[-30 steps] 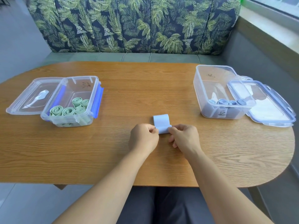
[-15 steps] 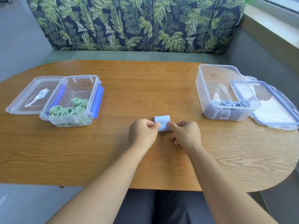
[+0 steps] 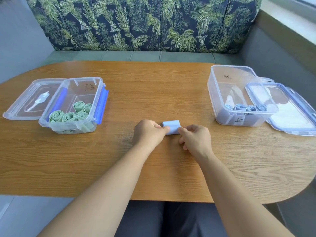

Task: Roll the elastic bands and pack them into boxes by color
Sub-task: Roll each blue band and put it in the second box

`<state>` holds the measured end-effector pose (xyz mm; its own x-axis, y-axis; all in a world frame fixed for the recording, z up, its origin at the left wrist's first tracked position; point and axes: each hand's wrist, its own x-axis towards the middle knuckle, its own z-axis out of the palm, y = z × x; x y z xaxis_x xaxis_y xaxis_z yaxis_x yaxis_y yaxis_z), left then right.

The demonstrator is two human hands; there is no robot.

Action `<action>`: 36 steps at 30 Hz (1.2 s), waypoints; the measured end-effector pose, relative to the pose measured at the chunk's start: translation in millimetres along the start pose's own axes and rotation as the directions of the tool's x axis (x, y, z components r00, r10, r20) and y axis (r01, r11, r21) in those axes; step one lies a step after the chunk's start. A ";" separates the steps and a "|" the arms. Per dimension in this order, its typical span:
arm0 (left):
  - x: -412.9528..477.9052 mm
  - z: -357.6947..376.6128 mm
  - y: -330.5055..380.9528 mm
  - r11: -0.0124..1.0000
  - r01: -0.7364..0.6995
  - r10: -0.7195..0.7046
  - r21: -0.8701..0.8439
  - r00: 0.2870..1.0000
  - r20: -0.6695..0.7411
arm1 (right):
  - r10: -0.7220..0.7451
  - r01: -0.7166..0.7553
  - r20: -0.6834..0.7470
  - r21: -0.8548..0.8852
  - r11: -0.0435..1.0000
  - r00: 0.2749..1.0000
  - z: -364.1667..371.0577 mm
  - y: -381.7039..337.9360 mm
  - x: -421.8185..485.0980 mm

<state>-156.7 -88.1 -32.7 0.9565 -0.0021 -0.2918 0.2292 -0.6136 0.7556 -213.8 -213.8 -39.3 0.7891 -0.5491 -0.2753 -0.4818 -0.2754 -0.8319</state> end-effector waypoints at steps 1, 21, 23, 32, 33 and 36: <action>1.5 -0.7 0.9 1.000 0.007 -0.007 -0.007 1.000 0.001 | 0.000 0.000 0.004 0.000 1.000 1.000 0.3 -0.3 0.6; 36.9 -4.1 18.2 0.954 -0.241 0.159 0.176 0.910 0.383 | 0.024 -0.024 0.019 0.002 1.000 1.000 5.6 -9.0 24.0; 38.3 -4.6 20.8 0.951 -0.245 0.158 0.187 0.908 0.389 | 0.024 -0.024 0.018 0.003 1.000 1.000 6.1 -9.0 26.3; 36.4 -4.1 24.1 0.923 -0.337 0.258 0.187 0.901 0.348 | 0.044 -0.044 0.003 -0.015 0.999 0.999 7.9 -10.4 32.4; 34.7 -4.0 24.1 0.917 -0.350 0.272 0.189 0.899 0.344 | 0.044 -0.044 0.001 -0.018 0.999 0.999 8.4 -11.4 31.7; 28.0 -5.4 23.4 0.908 -0.377 0.307 0.184 0.896 0.322 | 0.030 -0.030 0.001 -0.029 0.999 1.000 9.7 -11.5 29.6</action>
<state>-123.5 -98.2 -20.0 0.8686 -0.4446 -0.2187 -0.1860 -0.7017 0.6878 -181.2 -219.2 -42.5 0.7746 -0.5565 -0.3005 -0.5161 -0.2815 -0.8090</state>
